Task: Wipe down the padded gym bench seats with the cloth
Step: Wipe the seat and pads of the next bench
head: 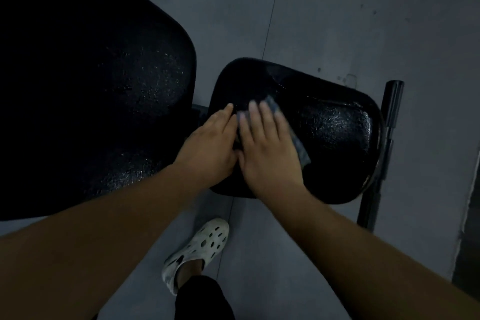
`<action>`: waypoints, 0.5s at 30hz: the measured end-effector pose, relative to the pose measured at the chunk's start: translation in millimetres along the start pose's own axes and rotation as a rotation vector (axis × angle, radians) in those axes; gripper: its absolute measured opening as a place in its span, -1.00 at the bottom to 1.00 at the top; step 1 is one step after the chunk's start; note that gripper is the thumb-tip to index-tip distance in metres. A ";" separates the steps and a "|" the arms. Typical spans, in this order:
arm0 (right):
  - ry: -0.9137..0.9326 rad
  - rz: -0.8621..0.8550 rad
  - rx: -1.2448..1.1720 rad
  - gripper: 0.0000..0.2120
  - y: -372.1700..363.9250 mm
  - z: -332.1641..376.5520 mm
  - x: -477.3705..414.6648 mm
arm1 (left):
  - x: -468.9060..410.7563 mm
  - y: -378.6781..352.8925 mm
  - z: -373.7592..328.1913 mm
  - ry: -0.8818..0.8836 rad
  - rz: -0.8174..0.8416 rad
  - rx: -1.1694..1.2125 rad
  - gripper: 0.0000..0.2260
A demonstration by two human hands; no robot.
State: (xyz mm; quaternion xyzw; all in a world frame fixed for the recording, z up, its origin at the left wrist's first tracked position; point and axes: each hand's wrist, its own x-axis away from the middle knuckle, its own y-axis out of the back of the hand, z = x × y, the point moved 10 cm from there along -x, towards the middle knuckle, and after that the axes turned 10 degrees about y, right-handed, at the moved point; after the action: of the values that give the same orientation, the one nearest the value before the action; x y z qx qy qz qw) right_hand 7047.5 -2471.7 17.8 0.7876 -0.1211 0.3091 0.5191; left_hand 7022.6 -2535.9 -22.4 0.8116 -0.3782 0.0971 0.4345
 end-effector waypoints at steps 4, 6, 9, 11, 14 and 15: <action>0.143 -0.048 -0.029 -0.42 0.3 -6.9 24.3 | 18.0 -8.6 14.9 0.014 0.053 -0.083 -0.33; -0.028 -0.129 -0.041 -0.43 16.1 -37.1 -2.7 | 16.3 -3.4 15.8 0.007 0.022 -0.069 -0.33; -0.160 -0.068 -0.073 -0.38 17.7 -30.7 -34.2 | 9.1 2.6 19.3 0.021 -0.014 -0.049 -0.34; -0.055 -0.021 -0.071 -0.37 4.7 1.4 -25.9 | 6.0 2.1 21.0 -0.007 -0.012 -0.096 -0.34; 0.134 0.002 -0.093 -0.40 -6.3 23.5 3.9 | 7.2 2.9 33.5 -0.047 -0.017 -0.268 -0.37; 0.142 -0.016 -0.105 -0.42 -2.6 16.1 3.5 | 8.1 5.7 39.7 -0.049 -0.033 -0.309 -0.39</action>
State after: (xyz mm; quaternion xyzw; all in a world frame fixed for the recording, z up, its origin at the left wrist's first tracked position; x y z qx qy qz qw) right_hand 7057.4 -2484.5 13.7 0.7363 -0.0937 0.3534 0.5694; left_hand 7017.4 -2573.0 -38.7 0.7432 -0.3860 0.0107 0.5464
